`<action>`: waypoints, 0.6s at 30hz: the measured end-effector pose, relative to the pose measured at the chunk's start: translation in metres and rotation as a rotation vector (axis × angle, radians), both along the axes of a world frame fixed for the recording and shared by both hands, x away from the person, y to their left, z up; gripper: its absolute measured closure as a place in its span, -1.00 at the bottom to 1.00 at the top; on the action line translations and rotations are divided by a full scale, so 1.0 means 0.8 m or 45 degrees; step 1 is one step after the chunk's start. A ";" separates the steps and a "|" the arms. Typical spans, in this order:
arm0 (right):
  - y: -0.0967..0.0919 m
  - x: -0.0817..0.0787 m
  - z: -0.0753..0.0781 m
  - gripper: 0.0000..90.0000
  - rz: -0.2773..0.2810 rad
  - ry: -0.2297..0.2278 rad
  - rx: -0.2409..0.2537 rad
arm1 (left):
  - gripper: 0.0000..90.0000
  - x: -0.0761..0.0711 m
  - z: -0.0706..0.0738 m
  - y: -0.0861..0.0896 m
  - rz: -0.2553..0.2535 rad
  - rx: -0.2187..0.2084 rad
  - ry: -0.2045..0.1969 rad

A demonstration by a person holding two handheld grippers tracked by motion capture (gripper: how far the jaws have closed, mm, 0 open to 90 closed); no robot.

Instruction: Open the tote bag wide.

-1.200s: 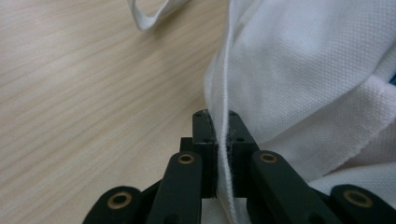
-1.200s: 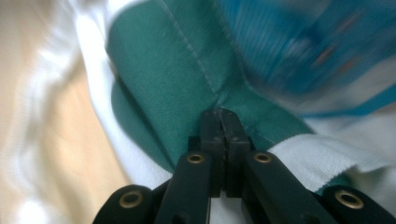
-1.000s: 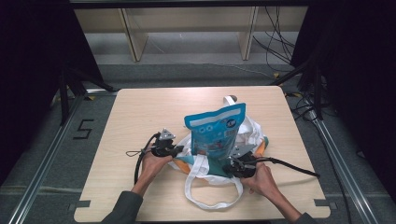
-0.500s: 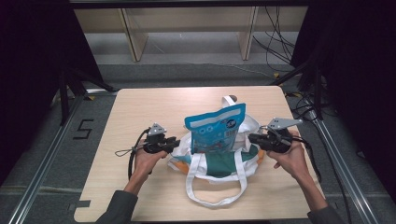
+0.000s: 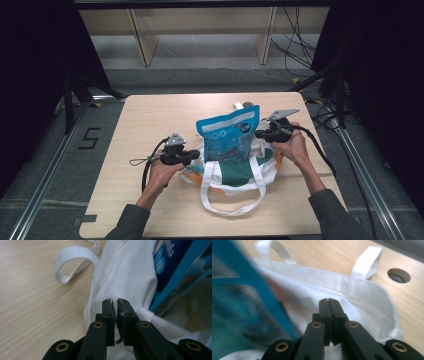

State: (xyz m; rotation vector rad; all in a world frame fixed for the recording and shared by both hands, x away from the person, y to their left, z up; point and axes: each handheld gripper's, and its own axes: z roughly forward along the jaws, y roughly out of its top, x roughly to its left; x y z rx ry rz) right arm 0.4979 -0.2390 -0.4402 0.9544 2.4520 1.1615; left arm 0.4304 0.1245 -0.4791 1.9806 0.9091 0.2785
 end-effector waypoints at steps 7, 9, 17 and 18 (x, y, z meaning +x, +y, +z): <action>0.018 0.031 -0.046 1.00 -0.066 0.114 -0.038 | 0.91 -0.011 -0.023 0.004 -0.027 0.078 0.031; 0.029 0.032 -0.063 1.00 -0.084 0.171 -0.103 | 0.92 -0.014 -0.024 0.002 -0.038 0.097 0.038; 0.031 0.027 -0.057 1.00 -0.102 0.193 -0.093 | 0.93 -0.021 -0.019 0.002 -0.034 0.093 -0.005; 0.025 0.022 -0.047 1.00 -0.103 0.178 -0.036 | 0.92 -0.021 -0.013 0.003 -0.034 0.080 -0.011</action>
